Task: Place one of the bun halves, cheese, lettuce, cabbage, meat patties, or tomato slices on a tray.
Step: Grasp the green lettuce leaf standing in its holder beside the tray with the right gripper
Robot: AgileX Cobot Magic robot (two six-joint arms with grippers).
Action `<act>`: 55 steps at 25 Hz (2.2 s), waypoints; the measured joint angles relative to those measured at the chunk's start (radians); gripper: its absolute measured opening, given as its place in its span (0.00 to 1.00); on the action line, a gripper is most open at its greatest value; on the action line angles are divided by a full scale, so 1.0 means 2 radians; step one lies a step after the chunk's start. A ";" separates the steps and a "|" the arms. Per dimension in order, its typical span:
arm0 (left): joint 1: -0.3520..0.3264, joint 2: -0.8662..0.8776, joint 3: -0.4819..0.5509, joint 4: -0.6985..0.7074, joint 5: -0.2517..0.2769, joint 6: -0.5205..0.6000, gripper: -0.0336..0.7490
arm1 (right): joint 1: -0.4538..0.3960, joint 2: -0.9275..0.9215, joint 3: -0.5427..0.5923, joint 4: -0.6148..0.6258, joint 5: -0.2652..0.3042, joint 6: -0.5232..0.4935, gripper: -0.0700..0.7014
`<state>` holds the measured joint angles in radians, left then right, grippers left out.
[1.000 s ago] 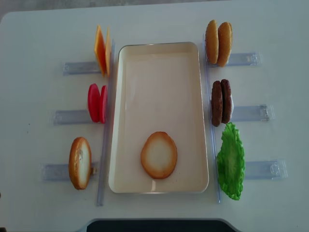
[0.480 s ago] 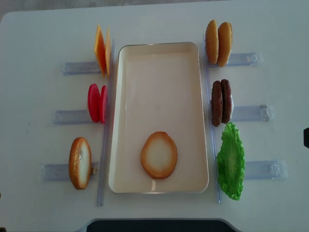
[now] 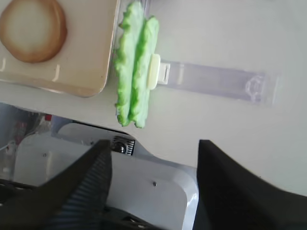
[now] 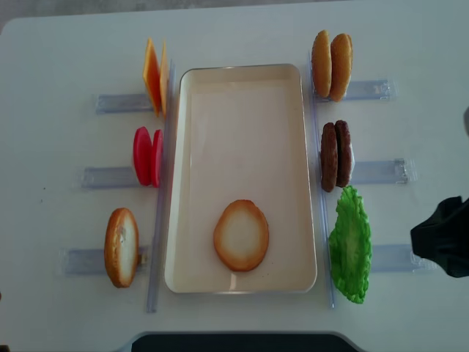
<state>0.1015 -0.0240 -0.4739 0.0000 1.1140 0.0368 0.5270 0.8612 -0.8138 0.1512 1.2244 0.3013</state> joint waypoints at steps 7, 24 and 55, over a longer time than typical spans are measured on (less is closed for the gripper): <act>0.000 0.000 0.000 0.000 0.000 0.000 0.22 | 0.068 0.074 0.000 -0.041 0.000 0.061 0.64; 0.000 0.000 0.000 0.000 0.000 0.000 0.22 | 0.096 0.122 -0.036 -0.057 -0.001 0.078 0.64; 0.000 0.000 0.000 0.000 0.000 0.000 0.22 | 0.096 0.219 -0.066 -0.044 -0.047 0.045 0.64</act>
<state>0.1015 -0.0240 -0.4739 0.0000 1.1140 0.0368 0.7190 1.2993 -0.9464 0.0625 1.1307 0.3907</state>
